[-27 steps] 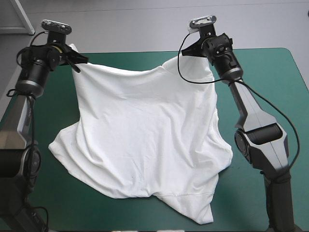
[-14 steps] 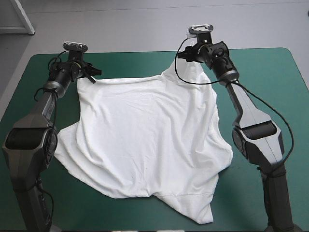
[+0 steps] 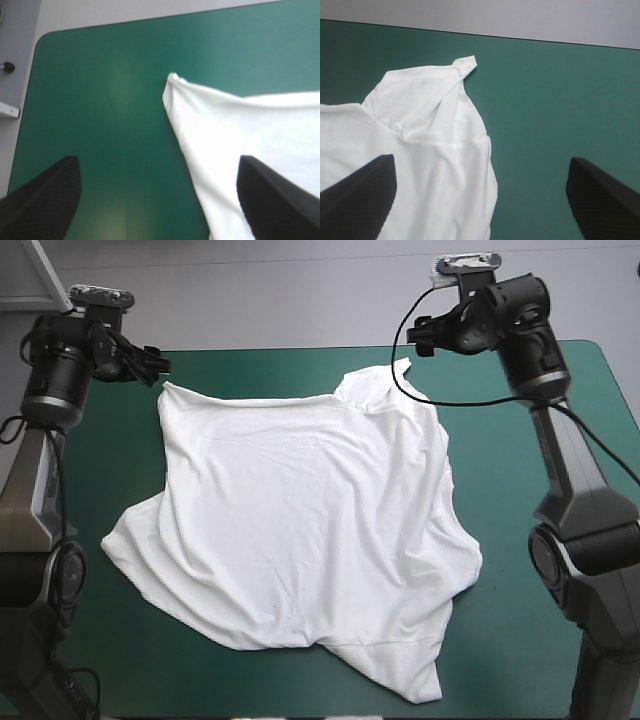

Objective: Fold the cloth

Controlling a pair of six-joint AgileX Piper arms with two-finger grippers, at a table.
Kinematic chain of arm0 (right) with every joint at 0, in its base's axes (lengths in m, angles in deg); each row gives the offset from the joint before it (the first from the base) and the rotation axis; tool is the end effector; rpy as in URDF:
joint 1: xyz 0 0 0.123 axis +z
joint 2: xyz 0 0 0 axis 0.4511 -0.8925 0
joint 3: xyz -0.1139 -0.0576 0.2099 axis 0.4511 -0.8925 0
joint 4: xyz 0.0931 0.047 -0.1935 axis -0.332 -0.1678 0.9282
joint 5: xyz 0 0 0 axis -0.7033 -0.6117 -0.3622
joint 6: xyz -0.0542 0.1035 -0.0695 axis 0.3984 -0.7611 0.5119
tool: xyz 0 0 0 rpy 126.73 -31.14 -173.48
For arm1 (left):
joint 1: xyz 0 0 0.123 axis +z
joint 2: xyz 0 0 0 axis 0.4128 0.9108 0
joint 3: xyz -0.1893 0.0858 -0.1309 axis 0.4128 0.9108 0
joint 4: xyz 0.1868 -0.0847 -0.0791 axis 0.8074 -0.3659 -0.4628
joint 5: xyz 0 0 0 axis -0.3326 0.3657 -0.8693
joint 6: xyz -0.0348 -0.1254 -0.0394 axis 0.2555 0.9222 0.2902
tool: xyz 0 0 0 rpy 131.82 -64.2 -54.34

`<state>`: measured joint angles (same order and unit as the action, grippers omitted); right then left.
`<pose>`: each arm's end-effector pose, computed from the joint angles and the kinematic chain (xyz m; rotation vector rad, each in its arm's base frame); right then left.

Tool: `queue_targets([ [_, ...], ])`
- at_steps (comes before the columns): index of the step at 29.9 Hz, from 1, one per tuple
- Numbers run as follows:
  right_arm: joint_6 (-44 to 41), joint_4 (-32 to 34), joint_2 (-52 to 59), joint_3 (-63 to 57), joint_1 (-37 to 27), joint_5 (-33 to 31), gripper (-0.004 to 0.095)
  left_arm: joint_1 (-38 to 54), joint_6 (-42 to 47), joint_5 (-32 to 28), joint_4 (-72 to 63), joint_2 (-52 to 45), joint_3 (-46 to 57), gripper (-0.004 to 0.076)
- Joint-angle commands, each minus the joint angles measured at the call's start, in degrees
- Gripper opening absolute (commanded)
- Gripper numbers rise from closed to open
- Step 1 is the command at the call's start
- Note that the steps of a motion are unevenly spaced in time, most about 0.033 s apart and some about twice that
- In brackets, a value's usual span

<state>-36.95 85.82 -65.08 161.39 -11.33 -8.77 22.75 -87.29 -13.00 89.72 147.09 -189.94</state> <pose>0.4070 0.0918 0.3615 -0.1168 2.2965 0.0200 0.4013 0.0114 0.3310 0.1072 2.3685 0.2493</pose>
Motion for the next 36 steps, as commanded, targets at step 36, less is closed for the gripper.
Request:
queue_targets([
  [36,-1.3,-15.5,28.5,-82.5,-0.3,22.3,0.0734,-0.1,-3.7,6.9,-9.5,-42.9,46.2,0.0508],
])
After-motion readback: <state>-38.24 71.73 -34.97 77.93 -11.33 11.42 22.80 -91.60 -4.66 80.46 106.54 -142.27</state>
